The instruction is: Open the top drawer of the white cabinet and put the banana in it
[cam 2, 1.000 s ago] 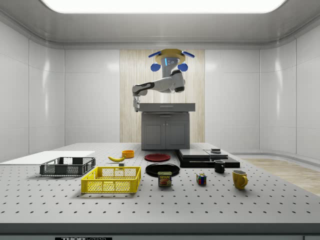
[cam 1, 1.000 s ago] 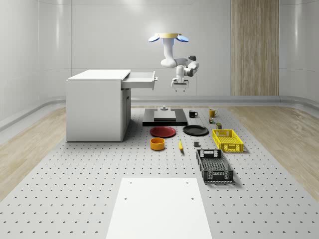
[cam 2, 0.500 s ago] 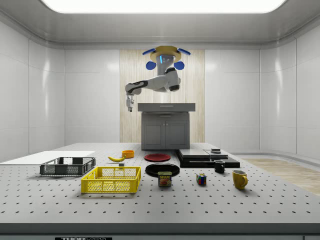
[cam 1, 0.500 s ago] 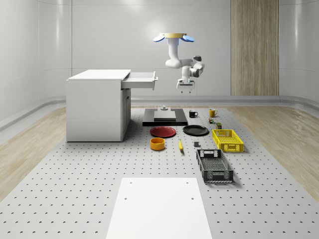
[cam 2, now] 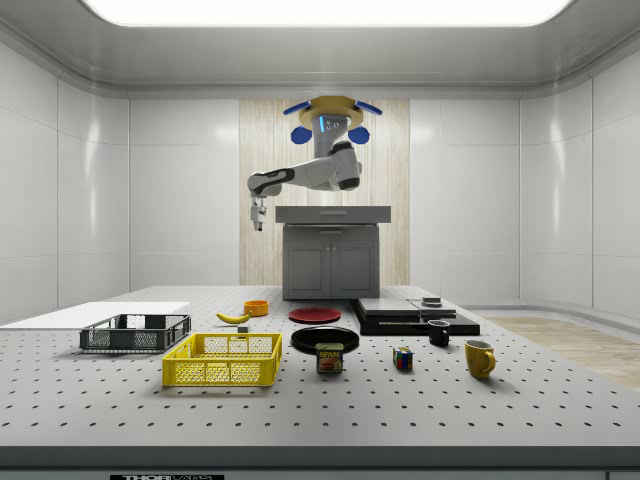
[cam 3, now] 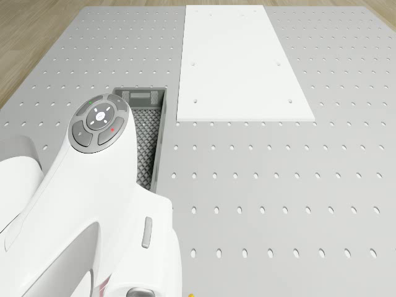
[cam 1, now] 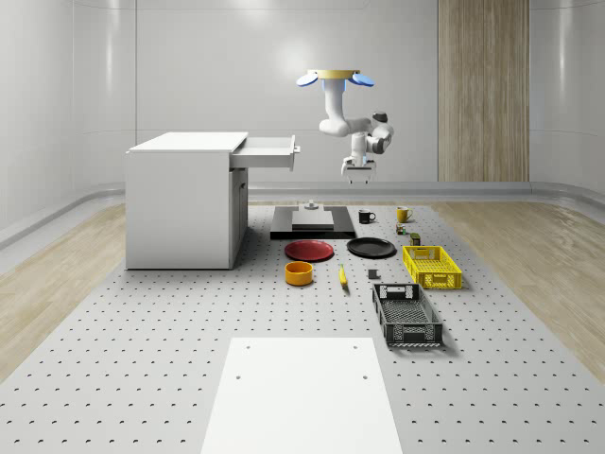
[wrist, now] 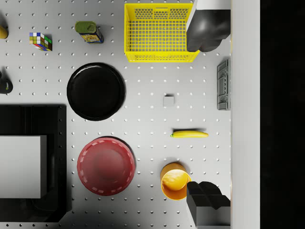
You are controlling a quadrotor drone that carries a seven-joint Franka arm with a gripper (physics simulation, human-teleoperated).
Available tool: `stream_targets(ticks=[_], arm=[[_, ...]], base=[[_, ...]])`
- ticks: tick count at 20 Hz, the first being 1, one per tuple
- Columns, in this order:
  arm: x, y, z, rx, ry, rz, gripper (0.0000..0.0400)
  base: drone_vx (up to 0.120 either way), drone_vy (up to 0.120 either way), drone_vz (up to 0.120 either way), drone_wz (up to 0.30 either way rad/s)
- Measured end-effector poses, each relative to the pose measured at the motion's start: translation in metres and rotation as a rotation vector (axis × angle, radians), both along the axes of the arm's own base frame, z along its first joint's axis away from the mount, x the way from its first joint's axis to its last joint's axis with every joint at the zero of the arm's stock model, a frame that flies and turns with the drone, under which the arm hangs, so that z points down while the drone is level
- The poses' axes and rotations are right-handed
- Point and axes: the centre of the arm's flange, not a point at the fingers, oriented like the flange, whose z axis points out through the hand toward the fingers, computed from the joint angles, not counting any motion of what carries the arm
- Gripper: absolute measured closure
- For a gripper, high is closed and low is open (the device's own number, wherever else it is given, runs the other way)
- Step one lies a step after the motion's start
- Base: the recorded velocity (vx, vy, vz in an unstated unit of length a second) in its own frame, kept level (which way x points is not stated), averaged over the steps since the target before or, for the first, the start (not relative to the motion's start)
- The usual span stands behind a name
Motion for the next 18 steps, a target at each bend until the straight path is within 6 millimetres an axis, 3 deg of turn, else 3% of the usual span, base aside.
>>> stream_targets(ticks=[18], arm=[[0.0000,0.0000,0.0000,0.000,0.000,0.000,0.0000]], base=[[0.120,0.000,-0.120,0.000]])
